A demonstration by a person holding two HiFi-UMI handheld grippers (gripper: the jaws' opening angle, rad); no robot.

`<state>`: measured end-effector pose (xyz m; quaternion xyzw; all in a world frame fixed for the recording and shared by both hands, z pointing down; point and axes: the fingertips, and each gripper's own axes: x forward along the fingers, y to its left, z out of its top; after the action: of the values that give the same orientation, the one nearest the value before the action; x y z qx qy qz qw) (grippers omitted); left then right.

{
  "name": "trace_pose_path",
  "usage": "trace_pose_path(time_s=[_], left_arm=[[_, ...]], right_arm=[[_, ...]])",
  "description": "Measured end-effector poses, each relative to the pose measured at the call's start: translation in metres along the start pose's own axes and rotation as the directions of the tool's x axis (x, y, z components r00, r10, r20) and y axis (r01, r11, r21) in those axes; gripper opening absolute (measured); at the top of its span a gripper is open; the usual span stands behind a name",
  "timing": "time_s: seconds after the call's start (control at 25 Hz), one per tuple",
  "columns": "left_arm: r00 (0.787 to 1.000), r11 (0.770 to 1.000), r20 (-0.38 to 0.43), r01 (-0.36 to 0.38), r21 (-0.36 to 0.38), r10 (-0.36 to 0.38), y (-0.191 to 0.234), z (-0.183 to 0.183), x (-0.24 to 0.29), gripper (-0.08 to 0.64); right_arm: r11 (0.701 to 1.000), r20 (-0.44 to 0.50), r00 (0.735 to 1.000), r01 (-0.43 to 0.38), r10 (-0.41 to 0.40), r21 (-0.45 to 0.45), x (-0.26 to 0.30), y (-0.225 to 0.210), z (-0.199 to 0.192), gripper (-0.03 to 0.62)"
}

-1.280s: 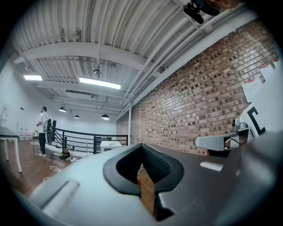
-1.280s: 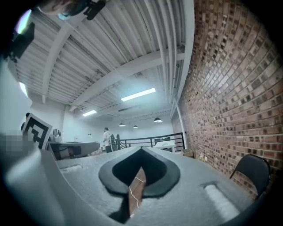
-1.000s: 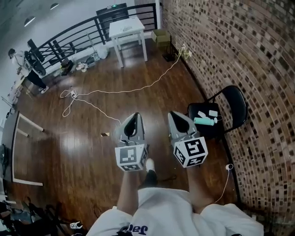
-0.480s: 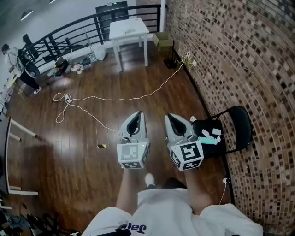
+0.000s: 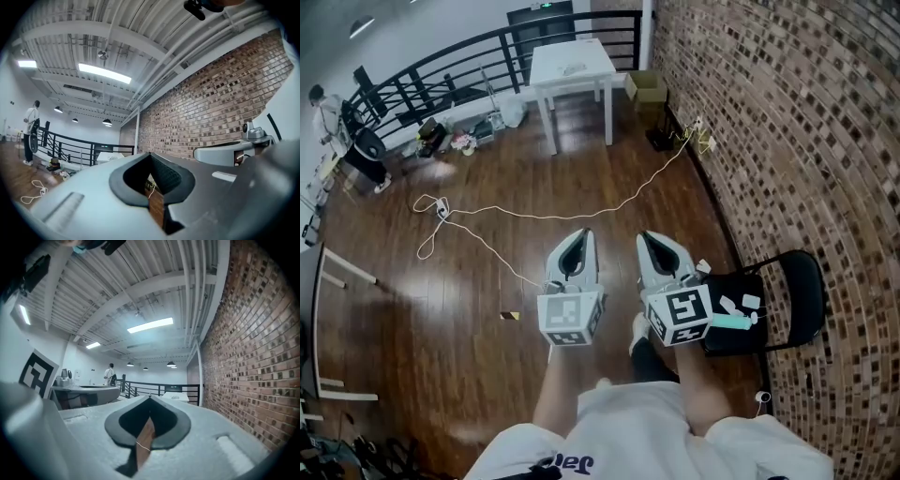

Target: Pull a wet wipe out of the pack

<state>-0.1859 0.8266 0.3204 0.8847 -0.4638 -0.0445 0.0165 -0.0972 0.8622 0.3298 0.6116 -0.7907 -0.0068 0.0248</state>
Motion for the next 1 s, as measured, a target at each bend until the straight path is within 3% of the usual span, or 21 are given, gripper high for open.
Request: trace_pose_path(time_s=[0.28, 0.4, 0.6, 1.0], left_arm=[[0.997, 0.997, 0.067, -0.036, 0.064, 0.032, 0.014, 0.025, 0.134, 0.015], [0.997, 0.997, 0.059, -0.049, 0.068, 0.045, 0.009, 0.032, 0.178, 0.015], [0.998, 0.995, 0.015, -0.066, 0.076, 0.065, 0.012, 0.005, 0.229, 0.015], [0.996, 0.996, -0.021, -0.083, 0.006, 0.084, 0.056, -0.031, 0.329, 0.015]], right_arm=[[0.999, 0.1, 0.994, -0.049, 0.049, 0.005, 0.106, -0.092, 0.047, -0.009], [0.997, 0.131, 0.989, -0.067, 0.063, 0.023, 0.135, -0.126, 0.058, -0.008], [0.994, 0.081, 0.994, -0.077, 0.071, 0.071, 0.17, -0.164, 0.026, -0.008], [0.995, 0.005, 0.998, -0.063, 0.063, 0.074, 0.261, -0.22, -0.015, -0.008]])
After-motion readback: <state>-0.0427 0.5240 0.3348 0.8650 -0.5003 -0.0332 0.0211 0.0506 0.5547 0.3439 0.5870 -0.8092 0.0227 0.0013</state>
